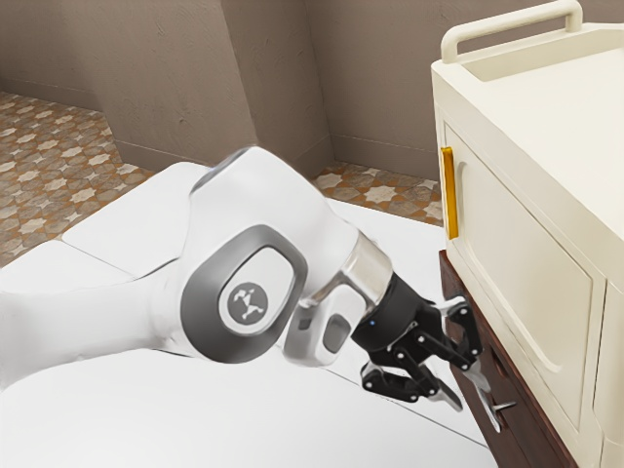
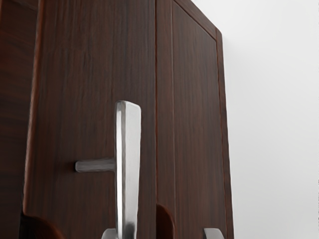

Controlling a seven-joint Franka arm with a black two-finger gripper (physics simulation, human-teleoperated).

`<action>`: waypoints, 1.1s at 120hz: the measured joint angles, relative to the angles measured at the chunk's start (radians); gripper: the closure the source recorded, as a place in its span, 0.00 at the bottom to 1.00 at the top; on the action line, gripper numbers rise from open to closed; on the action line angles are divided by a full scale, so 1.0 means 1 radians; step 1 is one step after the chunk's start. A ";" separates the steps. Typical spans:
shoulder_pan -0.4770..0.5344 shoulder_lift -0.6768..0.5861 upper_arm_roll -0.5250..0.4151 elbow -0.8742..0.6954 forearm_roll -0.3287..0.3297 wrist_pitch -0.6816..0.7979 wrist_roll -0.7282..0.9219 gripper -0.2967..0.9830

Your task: Pull the drawer handle with one arm to open the drawer

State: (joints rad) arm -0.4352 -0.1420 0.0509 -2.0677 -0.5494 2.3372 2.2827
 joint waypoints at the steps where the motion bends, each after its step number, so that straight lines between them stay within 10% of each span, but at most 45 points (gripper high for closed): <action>1: 0.000 0.001 0.000 -0.001 -0.001 0.001 0.001 0.68; 132: 0.010 -0.385 0.069 -0.345 0.082 -0.026 0.059 0.81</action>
State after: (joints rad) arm -0.4247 -0.5268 0.1196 -2.4125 -0.4674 2.3109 2.3421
